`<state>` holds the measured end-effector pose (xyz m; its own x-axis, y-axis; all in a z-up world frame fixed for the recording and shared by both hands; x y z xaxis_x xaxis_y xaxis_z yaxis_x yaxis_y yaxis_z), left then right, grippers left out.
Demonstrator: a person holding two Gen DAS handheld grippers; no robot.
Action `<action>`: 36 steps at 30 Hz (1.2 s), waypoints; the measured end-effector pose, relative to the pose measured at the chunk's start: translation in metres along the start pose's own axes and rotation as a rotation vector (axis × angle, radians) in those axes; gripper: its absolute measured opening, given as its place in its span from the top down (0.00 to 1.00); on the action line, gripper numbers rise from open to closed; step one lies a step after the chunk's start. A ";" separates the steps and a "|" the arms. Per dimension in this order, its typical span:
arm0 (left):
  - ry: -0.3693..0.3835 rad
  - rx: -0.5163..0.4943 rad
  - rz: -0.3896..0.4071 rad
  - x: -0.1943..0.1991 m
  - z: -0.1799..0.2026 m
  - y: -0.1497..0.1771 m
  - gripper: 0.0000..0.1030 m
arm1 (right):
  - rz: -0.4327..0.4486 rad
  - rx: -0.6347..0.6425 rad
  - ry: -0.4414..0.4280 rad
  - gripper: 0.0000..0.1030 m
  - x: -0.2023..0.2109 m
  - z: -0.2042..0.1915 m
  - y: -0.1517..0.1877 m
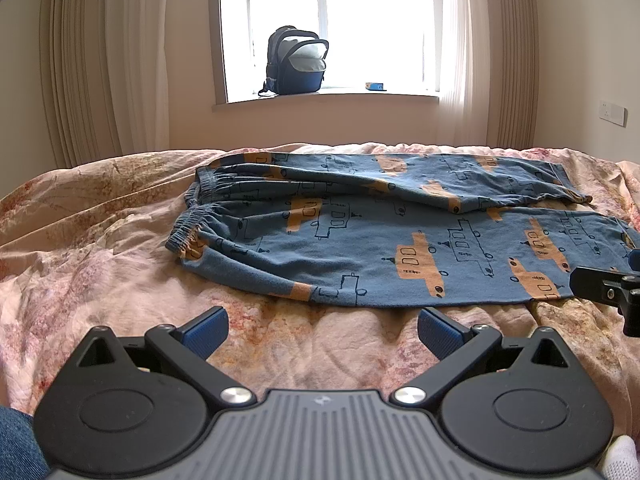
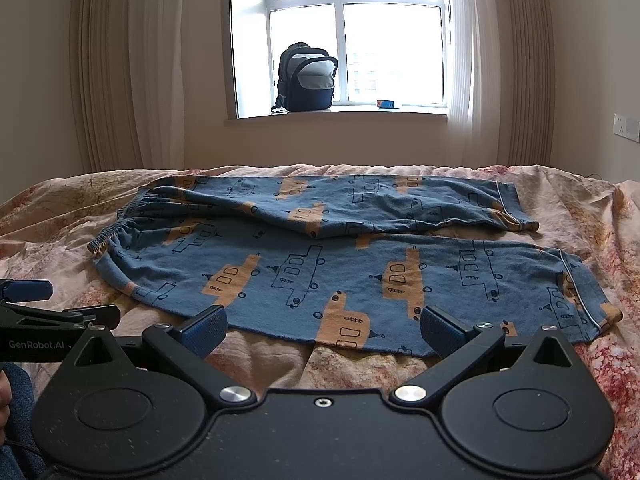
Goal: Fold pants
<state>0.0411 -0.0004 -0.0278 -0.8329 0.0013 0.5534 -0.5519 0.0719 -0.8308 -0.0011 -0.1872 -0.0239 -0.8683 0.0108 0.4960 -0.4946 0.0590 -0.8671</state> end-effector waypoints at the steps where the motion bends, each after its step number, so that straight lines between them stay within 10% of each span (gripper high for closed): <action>1: 0.000 0.000 0.000 0.000 0.000 0.000 0.00 | 0.000 0.000 0.000 0.00 0.000 0.000 0.000; 26: 0.066 0.063 -0.125 -0.014 -0.003 0.009 0.00 | -0.010 0.012 0.042 0.00 -0.001 0.007 -0.005; 33: 0.174 0.193 -0.126 -0.020 -0.036 -0.061 0.00 | -0.019 0.359 -0.077 0.00 -0.002 0.000 -0.097; 36: 0.134 0.203 -0.072 -0.034 -0.059 -0.117 0.00 | -0.203 0.463 -0.132 0.00 -0.021 0.000 -0.150</action>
<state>0.1369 0.0504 0.0540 -0.7857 0.1369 0.6033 -0.6179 -0.1247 -0.7763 0.0909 -0.1965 0.0954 -0.7354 -0.0830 0.6725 -0.5931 -0.4009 -0.6982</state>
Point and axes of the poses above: each gripper's, at about its wrist camera, not at the fingertips, and x roughly against the way its jaws point, z to its right, y to its underside, the point moved 5 cm from there along -x, roughly the way its jaws point
